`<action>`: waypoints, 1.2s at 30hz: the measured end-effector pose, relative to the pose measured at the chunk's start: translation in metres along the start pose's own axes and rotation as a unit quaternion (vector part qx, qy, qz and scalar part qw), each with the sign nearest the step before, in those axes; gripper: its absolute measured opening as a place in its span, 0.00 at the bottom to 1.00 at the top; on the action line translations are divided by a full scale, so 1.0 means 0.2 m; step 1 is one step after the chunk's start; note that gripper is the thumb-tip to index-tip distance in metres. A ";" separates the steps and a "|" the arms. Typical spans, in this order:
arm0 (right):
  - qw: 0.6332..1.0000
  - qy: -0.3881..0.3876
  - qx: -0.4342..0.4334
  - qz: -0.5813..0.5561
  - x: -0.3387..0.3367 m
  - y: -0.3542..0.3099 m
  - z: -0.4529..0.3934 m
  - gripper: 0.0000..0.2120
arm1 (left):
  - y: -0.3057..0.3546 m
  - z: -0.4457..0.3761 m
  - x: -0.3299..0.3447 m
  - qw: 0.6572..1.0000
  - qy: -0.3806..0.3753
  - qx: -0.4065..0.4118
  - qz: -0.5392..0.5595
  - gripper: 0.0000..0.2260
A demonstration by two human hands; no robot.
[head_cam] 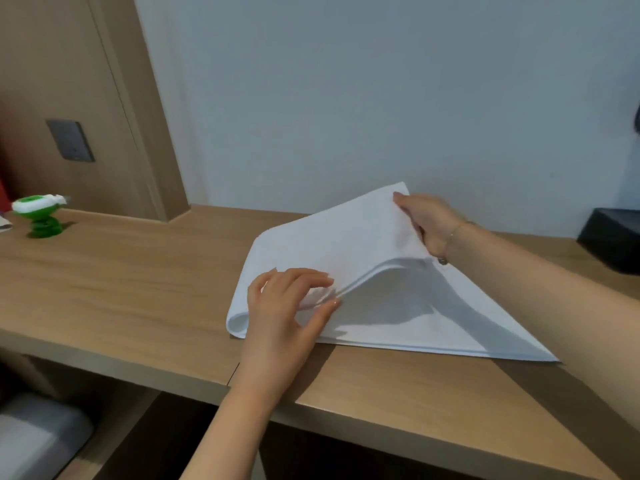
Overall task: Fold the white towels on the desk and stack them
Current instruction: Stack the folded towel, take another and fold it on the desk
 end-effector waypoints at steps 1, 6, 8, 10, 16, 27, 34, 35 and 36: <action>1.000 0.014 -0.003 -0.005 -0.08 -0.03 0.02 0.09 | 0.01 0.00 0.01 1.000 -0.012 0.014 -0.018 0.08; 0.996 0.069 0.038 -0.038 -0.51 -0.07 0.17 0.13 | 0.01 0.00 0.06 0.992 -0.078 0.012 -0.095 0.16; 0.993 0.088 0.077 -0.020 -0.66 -0.02 0.22 0.12 | 0.01 0.00 0.07 0.990 -0.098 0.009 -0.105 0.16; 0.987 0.090 0.135 0.003 -0.76 0.08 0.26 0.11 | 0.00 0.00 0.08 0.989 -0.118 0.013 -0.084 0.13; 0.976 0.025 0.179 0.121 -0.93 0.30 0.41 0.22 | -0.03 0.01 0.11 0.989 -0.148 -0.013 -0.011 0.10; 0.996 0.055 0.067 0.013 -1.01 0.35 0.52 0.17 | -0.07 0.01 0.09 0.988 -0.139 -0.067 0.002 0.19; 0.964 0.073 0.089 0.239 -1.09 0.28 0.56 0.10 | -0.06 0.01 0.10 0.986 -0.159 -0.052 0.026 0.19; 0.947 0.096 0.080 0.297 -1.10 0.27 0.56 0.09 | -0.06 0.01 0.10 0.985 -0.161 -0.052 0.028 0.19; 0.928 0.109 0.072 0.350 -1.10 0.26 0.57 0.11 | -0.06 0.01 0.10 0.985 -0.162 -0.052 0.029 0.18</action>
Point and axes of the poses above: each hand's wrist, its own z-axis away from the middle knuckle, its own x-axis out of the palm, y = z × x, the point moved 6 cm from there along -z, towards the middle knuckle, and after that the axes turned 9 degrees about -y, right-handed, at the moved point
